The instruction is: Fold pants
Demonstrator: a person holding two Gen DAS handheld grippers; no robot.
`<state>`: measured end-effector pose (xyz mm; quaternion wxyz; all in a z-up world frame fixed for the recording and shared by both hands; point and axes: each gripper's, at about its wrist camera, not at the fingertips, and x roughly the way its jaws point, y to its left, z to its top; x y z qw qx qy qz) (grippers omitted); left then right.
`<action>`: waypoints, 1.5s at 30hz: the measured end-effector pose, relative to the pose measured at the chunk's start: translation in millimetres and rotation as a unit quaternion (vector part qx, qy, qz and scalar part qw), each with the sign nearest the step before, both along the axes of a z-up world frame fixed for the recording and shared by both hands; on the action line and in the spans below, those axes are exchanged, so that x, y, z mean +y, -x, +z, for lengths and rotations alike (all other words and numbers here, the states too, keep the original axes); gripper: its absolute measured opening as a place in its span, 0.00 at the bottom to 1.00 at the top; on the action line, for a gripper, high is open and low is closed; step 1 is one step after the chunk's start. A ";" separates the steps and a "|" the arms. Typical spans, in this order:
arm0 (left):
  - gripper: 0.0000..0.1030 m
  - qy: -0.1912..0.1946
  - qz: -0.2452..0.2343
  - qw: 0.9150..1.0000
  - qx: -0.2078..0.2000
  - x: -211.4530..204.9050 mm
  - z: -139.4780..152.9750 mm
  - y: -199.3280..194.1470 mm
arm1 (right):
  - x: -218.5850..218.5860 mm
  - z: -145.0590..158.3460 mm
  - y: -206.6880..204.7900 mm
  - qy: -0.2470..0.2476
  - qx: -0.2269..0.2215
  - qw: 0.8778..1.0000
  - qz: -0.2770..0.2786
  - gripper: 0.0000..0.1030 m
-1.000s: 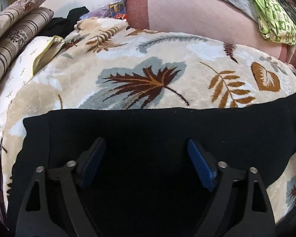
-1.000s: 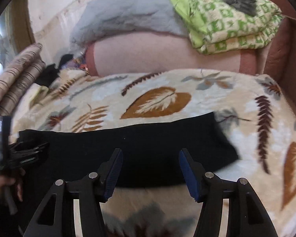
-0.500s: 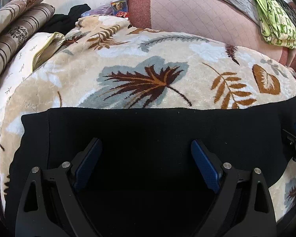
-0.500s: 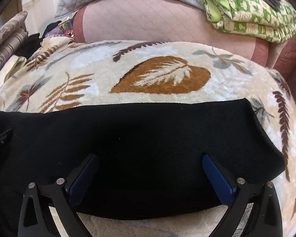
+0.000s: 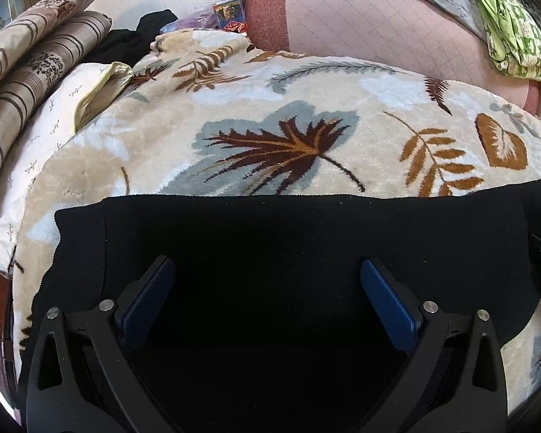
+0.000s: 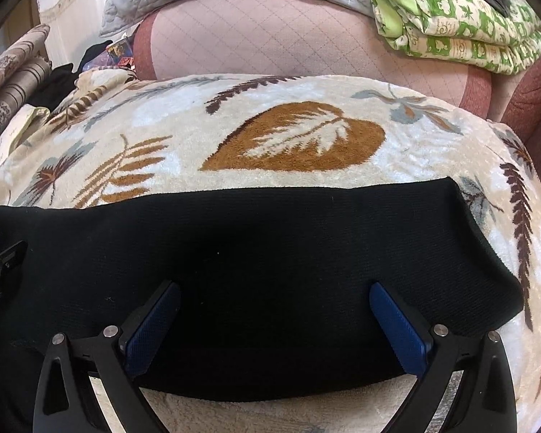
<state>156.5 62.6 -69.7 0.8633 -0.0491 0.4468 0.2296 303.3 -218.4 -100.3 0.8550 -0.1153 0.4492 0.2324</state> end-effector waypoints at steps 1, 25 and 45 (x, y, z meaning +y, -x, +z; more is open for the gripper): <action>1.00 -0.003 0.000 1.000 0.001 -1.1 -0.3 -0.5 | 0.2 0.0 0.0 -0.001 0.000 1.000 0.000 1.00; 1.00 0.049 -0.001 0.999 -0.012 8.8 -3.7 0.8 | 0.7 0.1 0.1 0.002 -0.002 1.000 0.001 1.00; 1.00 0.050 0.000 0.999 -0.012 9.4 -3.1 0.4 | 0.4 -0.5 0.1 0.002 -0.003 1.000 0.002 1.00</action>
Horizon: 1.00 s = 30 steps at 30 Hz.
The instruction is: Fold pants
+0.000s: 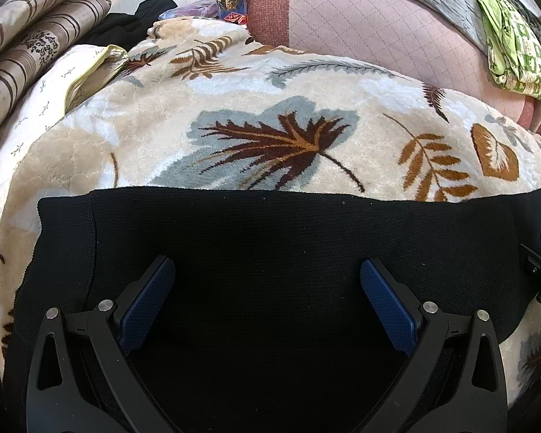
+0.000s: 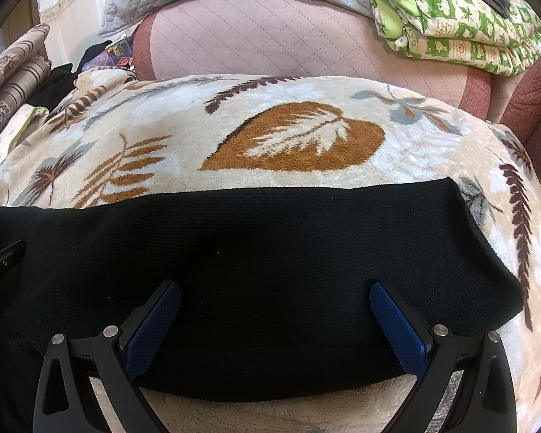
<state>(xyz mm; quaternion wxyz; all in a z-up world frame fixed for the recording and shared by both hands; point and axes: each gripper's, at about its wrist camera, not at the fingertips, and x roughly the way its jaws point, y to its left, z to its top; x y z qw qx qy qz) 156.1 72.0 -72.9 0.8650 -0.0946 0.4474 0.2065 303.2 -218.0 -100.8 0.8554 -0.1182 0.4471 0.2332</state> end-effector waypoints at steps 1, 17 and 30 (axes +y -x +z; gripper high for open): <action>1.00 0.000 0.001 1.000 0.001 -0.4 0.3 0.1 | 0.0 -0.1 -0.1 0.000 0.000 1.000 0.000 1.00; 1.00 0.003 0.002 1.000 -0.001 2.0 -0.1 1.1 | 0.3 0.5 -0.9 0.000 0.000 1.000 0.000 1.00; 1.00 0.002 0.002 1.000 -0.002 2.9 -0.4 1.6 | 0.5 0.4 -1.0 0.000 0.000 1.000 0.000 1.00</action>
